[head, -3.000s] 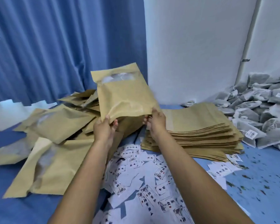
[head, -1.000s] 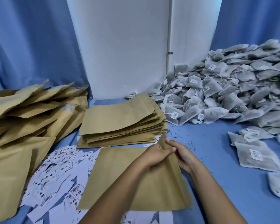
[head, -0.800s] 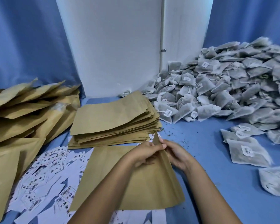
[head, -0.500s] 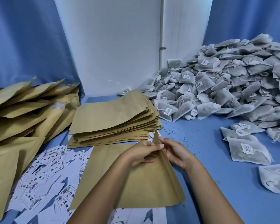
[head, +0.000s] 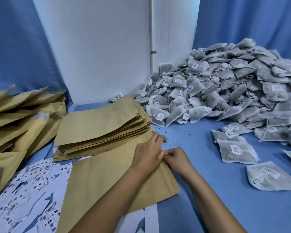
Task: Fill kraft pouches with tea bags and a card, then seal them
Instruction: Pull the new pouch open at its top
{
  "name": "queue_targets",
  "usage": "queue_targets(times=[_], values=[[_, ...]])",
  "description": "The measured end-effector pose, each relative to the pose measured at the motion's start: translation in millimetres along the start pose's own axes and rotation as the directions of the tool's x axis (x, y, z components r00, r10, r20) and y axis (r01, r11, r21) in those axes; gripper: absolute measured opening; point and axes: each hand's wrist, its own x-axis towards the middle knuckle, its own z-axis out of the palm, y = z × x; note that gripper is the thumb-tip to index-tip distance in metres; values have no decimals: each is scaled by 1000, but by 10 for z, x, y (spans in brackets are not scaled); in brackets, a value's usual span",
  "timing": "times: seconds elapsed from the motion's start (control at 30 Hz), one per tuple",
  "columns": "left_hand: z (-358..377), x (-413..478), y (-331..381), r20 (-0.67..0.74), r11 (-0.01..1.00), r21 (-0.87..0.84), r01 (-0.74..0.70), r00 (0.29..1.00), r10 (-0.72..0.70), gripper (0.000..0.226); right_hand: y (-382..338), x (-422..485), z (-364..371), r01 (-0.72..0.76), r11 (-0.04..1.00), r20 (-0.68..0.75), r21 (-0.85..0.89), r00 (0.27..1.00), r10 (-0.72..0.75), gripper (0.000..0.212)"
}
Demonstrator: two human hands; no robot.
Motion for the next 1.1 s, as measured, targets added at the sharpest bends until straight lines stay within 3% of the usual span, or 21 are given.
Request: queue_targets(times=[0.07,0.13,0.23,0.3,0.43,0.6,0.83,1.0,1.1], values=[[-19,88,13,65,978,-37,-203,977,206,19,9,21,-100,-54,989,-15,136,998,56,35],[-3,147,9,-4,946,-58,-318,948,318,29,21,36,-185,-116,941,29,317,993,112,22],[59,219,45,-183,911,-151,-383,917,355,21,44,64,-318,-194,808,129,557,981,146,16],[122,260,83,-231,904,-179,-387,910,344,19,73,108,-376,-213,761,151,613,977,152,25],[220,329,148,-281,897,-148,-416,888,365,27,125,159,-317,-219,807,124,548,976,181,45],[187,491,189,-245,878,-38,-477,856,455,43,140,205,-243,-248,786,83,566,966,245,46],[114,512,171,-292,901,-84,-425,875,386,43,30,269,-305,-256,835,116,487,967,229,23],[-31,512,-110,-393,937,-98,-336,878,273,65,233,221,-525,-240,927,-99,287,955,278,25],[-55,479,-168,-364,909,-156,-385,878,310,63,176,217,-623,-50,999,-206,-3,977,48,16]])
